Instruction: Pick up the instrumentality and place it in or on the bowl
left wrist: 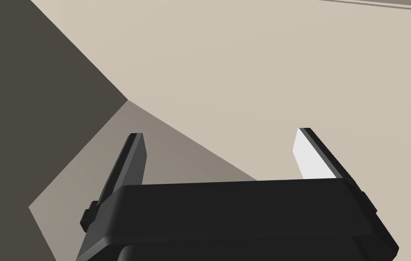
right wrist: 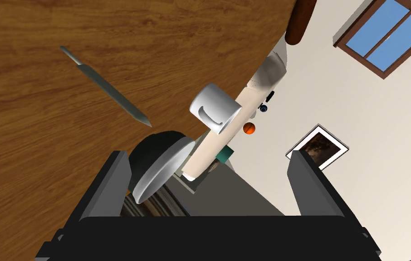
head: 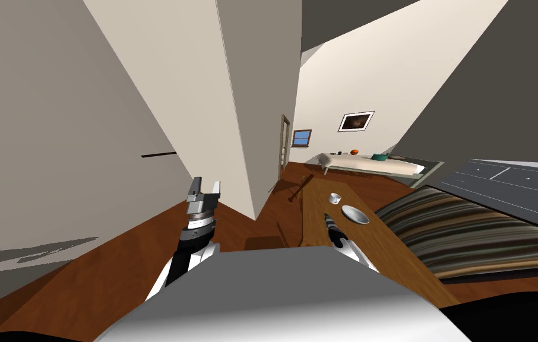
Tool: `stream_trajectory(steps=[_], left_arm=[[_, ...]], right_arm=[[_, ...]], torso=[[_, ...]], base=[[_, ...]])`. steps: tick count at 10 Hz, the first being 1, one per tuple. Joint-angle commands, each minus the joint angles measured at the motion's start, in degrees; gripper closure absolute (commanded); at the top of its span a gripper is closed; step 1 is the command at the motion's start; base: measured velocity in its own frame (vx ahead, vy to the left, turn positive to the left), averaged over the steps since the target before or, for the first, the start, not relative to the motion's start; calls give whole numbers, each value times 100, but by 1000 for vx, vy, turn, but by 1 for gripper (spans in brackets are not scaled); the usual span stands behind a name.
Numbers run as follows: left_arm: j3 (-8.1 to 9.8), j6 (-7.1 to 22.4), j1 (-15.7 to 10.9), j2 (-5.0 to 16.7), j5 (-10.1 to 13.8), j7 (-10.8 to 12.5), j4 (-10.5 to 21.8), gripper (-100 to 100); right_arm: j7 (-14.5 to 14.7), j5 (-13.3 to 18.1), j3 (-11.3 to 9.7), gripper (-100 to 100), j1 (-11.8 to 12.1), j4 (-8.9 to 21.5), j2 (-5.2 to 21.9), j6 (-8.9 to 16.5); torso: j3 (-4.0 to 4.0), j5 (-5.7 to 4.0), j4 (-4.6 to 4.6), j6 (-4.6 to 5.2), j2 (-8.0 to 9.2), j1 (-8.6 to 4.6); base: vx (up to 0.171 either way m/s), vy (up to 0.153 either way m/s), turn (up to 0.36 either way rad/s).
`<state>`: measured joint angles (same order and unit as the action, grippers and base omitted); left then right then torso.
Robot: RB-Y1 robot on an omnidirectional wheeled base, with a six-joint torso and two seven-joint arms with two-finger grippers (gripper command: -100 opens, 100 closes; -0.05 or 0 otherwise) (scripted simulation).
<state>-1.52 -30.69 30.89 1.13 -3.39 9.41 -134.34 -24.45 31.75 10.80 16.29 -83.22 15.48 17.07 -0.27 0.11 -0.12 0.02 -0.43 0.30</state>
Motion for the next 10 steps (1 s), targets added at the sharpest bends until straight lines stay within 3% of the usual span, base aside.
stream_trajectory(steps=[1, 2, 3, 4, 5, 6, 7, 10], left_arm=[[0, 0, 0, 0, 0, 0, 0, 0], [0, 0, -1, 0, 0, 0, 0, 0], [1, 0, 0, 0, 0, 0, 0, 0], [0, 0, 0, 0, 0, 0, 0, 0], [0, 0, 1, 0, 0, 0, 0, 0], [0, 0, 0, 0, 0, 0, 0, 0], [0, 0, 1, 0, 0, 0, 0, 0], [0, 0, 0, 1, 0, 0, 0, 0]], right_arm=[[-18, 135, 62, -100, -79, 224, -63, 78], [-133, 334, 102, -100, -199, 443, -52, 392], [-133, 400, 102, -100, -199, 566, -52, 392], [-246, 661, 139, -100, -321, 882, -43, 593], [-246, 661, 139, -100, -321, 903, -43, 704], [-359, 845, 171, -100, -443, 1042, -38, 984], [-359, 916, 171, -100, -443, 1222, -38, 1013], [-580, 1404, 221, -100, -687, 1766, -34, 1464]], torso=[[0, 0, 0, 0, 0, 0], [12, -5, 5, -1, 22, -23], [9, -6, 4, 1, 13, -25], [5, -6, 2, 0, 7, -19], [-4, -3, -1, 1, -9, -8], [-3, -3, -1, 0, -5, -13], [-8, -3, -2, 0, -16, -10], [-10, -3, -4, -1, -15, -17]], base=[[46, 24, -3], [97, 31, -80], [120, 56, -79], [170, 84, -131], [144, 68, -79], [176, 77, -137], [163, 67, -73], [172, 62, -124]])
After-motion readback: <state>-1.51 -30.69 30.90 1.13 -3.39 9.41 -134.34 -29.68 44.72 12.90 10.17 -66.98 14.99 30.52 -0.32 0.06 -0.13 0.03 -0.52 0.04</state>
